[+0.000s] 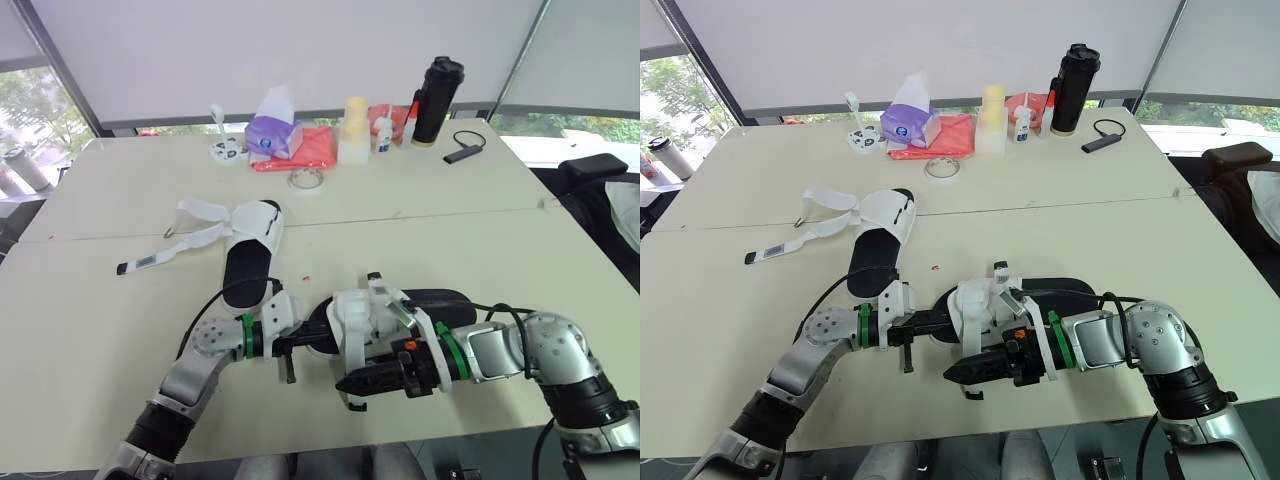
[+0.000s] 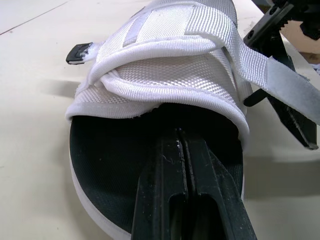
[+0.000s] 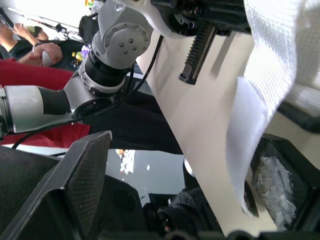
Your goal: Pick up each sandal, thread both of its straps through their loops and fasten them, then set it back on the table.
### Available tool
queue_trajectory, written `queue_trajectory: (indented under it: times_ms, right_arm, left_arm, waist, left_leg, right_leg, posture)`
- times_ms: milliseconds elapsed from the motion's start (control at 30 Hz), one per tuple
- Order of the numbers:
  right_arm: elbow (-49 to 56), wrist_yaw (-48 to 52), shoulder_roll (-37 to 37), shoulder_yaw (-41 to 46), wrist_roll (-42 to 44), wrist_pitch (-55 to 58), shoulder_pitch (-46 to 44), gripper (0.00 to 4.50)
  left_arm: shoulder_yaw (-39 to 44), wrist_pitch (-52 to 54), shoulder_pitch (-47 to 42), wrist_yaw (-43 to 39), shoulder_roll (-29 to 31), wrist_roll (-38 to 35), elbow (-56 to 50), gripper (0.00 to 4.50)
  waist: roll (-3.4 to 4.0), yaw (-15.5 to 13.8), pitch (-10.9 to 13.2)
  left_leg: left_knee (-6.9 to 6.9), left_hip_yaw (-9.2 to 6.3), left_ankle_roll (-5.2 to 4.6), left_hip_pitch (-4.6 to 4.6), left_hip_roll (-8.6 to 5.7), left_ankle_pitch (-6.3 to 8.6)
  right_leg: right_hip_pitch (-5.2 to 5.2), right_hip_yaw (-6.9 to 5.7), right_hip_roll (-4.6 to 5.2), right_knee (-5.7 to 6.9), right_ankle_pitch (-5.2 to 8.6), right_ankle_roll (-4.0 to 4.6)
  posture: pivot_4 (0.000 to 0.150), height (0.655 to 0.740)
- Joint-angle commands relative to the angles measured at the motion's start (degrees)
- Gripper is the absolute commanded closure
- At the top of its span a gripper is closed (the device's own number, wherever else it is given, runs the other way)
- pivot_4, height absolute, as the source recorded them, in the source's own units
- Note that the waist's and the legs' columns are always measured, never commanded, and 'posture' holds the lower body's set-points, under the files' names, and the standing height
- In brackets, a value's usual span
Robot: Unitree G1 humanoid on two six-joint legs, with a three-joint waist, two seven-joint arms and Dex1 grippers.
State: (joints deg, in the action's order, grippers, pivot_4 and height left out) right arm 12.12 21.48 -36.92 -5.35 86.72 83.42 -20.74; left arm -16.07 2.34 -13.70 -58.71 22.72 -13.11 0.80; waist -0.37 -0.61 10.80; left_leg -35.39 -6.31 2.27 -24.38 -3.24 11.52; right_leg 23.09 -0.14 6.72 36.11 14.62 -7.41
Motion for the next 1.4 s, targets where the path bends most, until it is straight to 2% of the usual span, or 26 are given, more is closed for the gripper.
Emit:
queue_trajectory:
  times_ms: [33,200,367,533,700,1000,1167,1400]
  right_arm:
    - [0.64,-0.56,0.90,0.21,0.29,-0.39,0.07,1.85]
    - [1.08,-0.77,1.22,0.44,-0.13,-0.22,0.21,4.48]
    - [5.73,0.72,-2.48,1.94,0.51,0.17,-0.35,4.48]
    - [9.83,6.01,-7.78,2.81,1.07,-0.21,-8.61,4.48]
    - [5.66,14.03,-8.70,-0.61,-8.02,-1.41,-20.24,4.48]
    - [-7.88,32.42,-7.12,-12.54,-28.75,-10.39,-30.11,4.48]
    - [-12.84,41.67,-6.38,-18.10,-36.84,-14.19,-32.47,4.48]
    - [-12.48,47.95,-5.92,-19.83,-40.77,-13.60,-32.13,4.48]
  left_arm:
    - [0.05,0.85,1.10,-0.17,0.84,-0.02,-1.34,4.50]
    - [0.08,1.14,1.45,-0.15,1.18,-0.08,-1.83,4.50]
    - [0.05,1.20,1.51,-0.09,1.27,-0.04,-1.97,4.50]
    - [-0.13,0.75,1.16,-0.25,1.05,0.08,-1.34,4.50]
    - [-0.50,0.31,0.17,-0.16,0.29,0.38,-0.31,4.50]
    - [-0.40,0.08,1.08,0.88,-0.24,0.67,-0.79,4.50]
    - [-0.03,0.49,2.03,1.84,0.05,0.65,-1.96,4.50]
    - [0.31,0.79,2.91,2.62,0.61,0.54,-2.99,4.50]
  waist:
    - [0.00,0.03,0.00]
    - [0.00,0.03,0.00]
    - [0.00,0.01,0.00]
    - [0.01,0.11,0.00]
    - [0.01,-0.08,0.01]
    - [0.00,0.09,0.01]
    - [0.00,0.14,0.01]
    - [0.00,0.24,0.01]
  left_leg:
    - [0.00,0.00,0.00,0.00,0.00,0.00]
    - [0.01,-0.01,0.00,0.00,0.00,0.00]
    - [0.01,-0.01,0.00,0.00,0.00,0.00]
    - [0.02,0.02,0.00,0.00,0.01,0.00]
    - [0.04,0.01,0.00,-0.03,0.02,0.00]
    - [0.07,0.03,0.00,-0.03,-0.02,0.00]
    - [0.09,0.01,0.01,-0.03,-0.02,0.00]
    - [0.14,0.01,0.02,-0.03,-0.03,0.01]
  right_leg:
    - [0.00,0.00,0.00,0.00,0.00,0.00]
    - [0.01,0.00,-0.01,0.00,0.00,0.00]
    - [0.01,0.00,-0.01,0.00,0.04,0.06]
    - [0.03,0.00,0.00,0.00,0.04,0.07]
    - [0.05,-0.03,-0.02,-0.03,0.04,0.08]
    - [0.09,-0.03,-0.01,-0.02,-0.02,0.00]
    - [0.12,-0.03,-0.02,-0.02,-0.07,-0.09]
    - [0.17,-0.03,-0.02,0.01,-0.09,-0.12]
  posture:
    - [0.150,0.7400]
    - [0.150,0.7400]
    - [0.150,0.7400]
    - [0.150,0.7400]
    - [0.150,0.7400]
    - [0.150,0.7400]
    - [0.150,0.7400]
    - [0.150,0.7400]
